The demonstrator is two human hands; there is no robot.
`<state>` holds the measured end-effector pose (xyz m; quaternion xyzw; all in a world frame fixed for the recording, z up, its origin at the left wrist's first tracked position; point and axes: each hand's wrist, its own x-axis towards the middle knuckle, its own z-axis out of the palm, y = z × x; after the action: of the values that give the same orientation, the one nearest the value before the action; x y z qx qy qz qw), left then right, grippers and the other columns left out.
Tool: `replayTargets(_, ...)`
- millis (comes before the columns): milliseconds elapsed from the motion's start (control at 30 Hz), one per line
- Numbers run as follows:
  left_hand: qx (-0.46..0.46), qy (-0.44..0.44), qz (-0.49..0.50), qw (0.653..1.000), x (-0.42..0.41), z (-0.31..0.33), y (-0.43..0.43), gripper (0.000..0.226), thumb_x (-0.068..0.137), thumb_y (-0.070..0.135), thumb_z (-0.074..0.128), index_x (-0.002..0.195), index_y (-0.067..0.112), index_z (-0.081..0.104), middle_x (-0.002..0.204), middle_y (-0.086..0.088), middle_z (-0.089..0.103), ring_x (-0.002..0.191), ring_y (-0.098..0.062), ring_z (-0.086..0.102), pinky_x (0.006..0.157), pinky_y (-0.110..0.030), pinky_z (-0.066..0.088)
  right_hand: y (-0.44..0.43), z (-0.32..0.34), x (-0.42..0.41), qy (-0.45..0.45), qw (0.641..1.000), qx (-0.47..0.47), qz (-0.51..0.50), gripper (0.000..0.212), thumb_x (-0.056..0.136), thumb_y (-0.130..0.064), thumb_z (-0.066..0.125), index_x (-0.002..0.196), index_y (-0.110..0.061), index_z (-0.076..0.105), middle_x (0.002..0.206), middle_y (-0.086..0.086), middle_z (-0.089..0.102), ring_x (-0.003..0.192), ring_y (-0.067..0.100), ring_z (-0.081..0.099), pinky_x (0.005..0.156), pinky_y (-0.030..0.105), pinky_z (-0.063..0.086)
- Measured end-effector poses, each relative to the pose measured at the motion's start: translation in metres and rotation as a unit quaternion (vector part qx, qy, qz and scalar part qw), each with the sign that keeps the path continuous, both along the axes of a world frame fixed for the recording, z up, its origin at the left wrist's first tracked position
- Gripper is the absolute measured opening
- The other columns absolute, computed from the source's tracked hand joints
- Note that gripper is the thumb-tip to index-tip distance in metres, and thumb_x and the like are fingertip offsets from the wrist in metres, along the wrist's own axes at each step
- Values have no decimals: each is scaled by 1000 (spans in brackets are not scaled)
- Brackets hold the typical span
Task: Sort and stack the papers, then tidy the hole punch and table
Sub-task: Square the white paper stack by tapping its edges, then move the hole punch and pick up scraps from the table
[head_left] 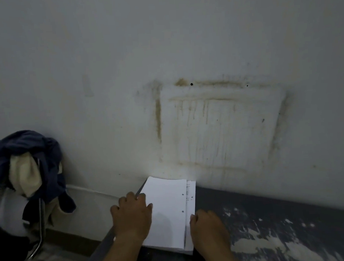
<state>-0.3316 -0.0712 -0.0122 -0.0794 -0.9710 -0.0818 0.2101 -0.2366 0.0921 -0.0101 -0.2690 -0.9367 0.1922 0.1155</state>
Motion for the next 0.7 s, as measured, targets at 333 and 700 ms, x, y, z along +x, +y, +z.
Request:
replayTargets(333,147,168,-197,955,108,48,51,13,84,27,71,74,20,67,68,3,62,57,-14,55,49,-26,38,-4,65,96,128,991,39,3,41,102,-48,27,73,-26,45,67,-7,45,58,6,41,47,23,24)
replayTargets(700,192,38,-356,914,251,29,93,17,96,35,49,88,25,59,86,6,61,74,-15,56,63,-32,47,29,63,248,235,968,85,22,39,102,-44,32,68,-28,41,61,-8,44,56,7,44,47,21,24)
